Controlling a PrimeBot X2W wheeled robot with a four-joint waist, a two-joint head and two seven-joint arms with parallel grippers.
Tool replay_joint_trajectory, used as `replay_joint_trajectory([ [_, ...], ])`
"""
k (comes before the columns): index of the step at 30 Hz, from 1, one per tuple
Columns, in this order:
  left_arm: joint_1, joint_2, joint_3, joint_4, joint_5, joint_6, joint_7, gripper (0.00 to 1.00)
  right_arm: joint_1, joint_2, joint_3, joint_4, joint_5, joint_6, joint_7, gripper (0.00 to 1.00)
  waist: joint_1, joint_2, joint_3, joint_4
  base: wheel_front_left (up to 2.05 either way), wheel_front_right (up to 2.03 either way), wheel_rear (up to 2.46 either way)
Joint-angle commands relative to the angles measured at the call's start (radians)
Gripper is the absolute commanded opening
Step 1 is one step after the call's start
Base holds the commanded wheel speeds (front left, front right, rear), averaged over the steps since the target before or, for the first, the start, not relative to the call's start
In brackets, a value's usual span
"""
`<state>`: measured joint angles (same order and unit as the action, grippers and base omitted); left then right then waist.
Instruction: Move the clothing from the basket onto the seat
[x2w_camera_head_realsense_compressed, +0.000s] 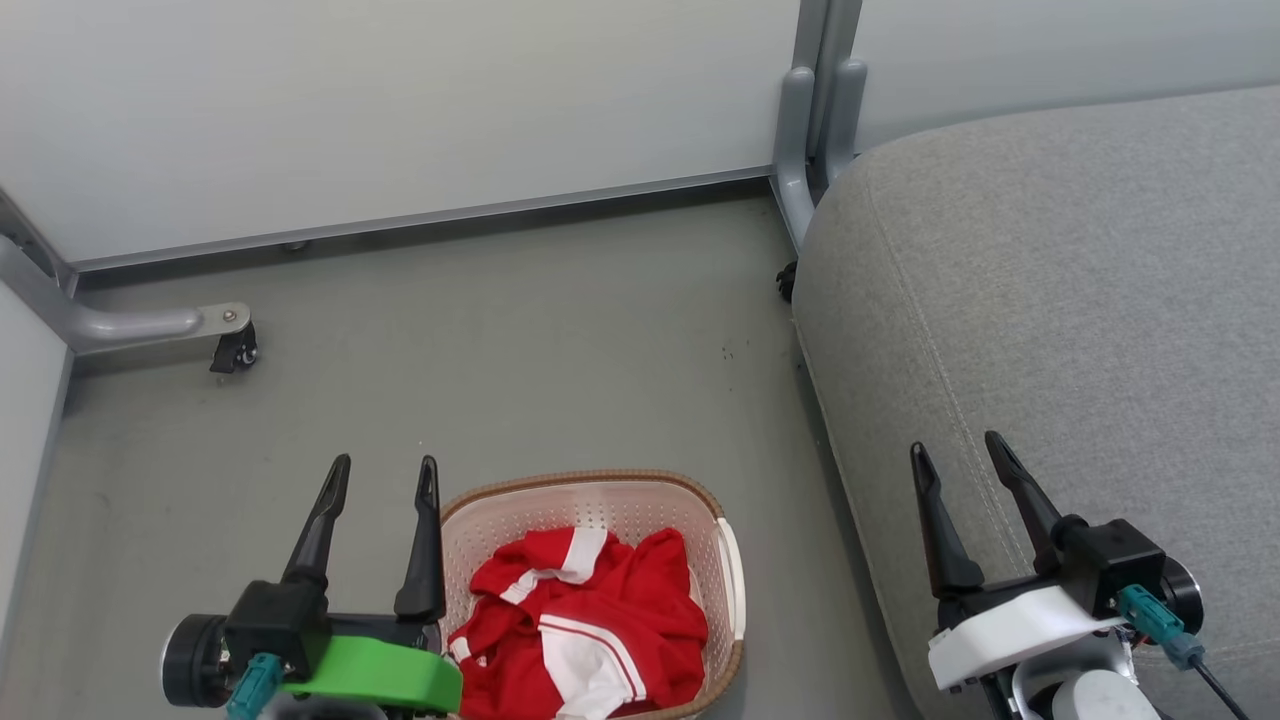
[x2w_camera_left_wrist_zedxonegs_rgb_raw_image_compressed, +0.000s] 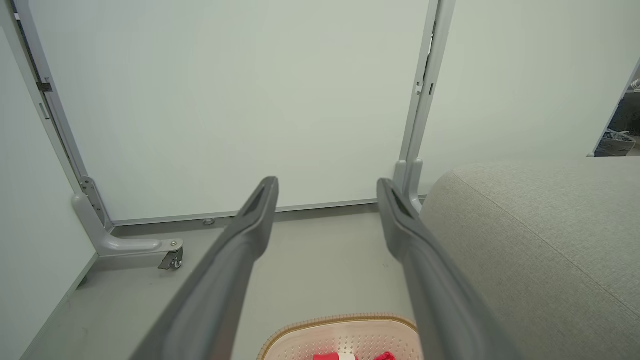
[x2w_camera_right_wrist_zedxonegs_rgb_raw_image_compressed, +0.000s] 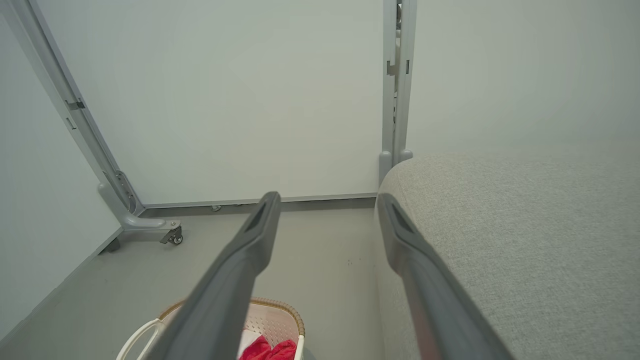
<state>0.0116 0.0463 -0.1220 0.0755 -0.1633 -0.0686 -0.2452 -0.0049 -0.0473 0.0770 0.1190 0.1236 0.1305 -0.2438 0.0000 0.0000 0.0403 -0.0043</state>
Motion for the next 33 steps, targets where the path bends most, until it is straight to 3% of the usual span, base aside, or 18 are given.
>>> replay_joint_trajectory([
  [1, 0.009, 0.006, 0.001, -0.005, 0.025, 0.006, -0.006, 1.00, 0.008, -0.005, 0.003, -0.006, -0.022, 0.000, -0.008, 1.00, 0.0000, 0.0000, 0.001, 0.000, 0.00, 0.00, 0.00],
  [10, 0.016, 0.007, -0.002, -0.008, 0.078, 0.007, -0.024, 1.00, 0.013, -0.005, 0.009, -0.008, -0.074, 0.000, -0.024, 1.00, 0.0000, 0.0000, 0.005, -0.002, 0.00, 0.00, 0.00],
  [33, -0.009, 0.006, -0.027, 0.045, 0.065, -0.020, -0.019, 1.00, -0.007, -0.005, -0.002, -0.011, -0.057, 0.000, -0.022, 1.00, 0.0000, 0.0000, 0.043, 0.000, 0.00, 0.00, 0.00],
])
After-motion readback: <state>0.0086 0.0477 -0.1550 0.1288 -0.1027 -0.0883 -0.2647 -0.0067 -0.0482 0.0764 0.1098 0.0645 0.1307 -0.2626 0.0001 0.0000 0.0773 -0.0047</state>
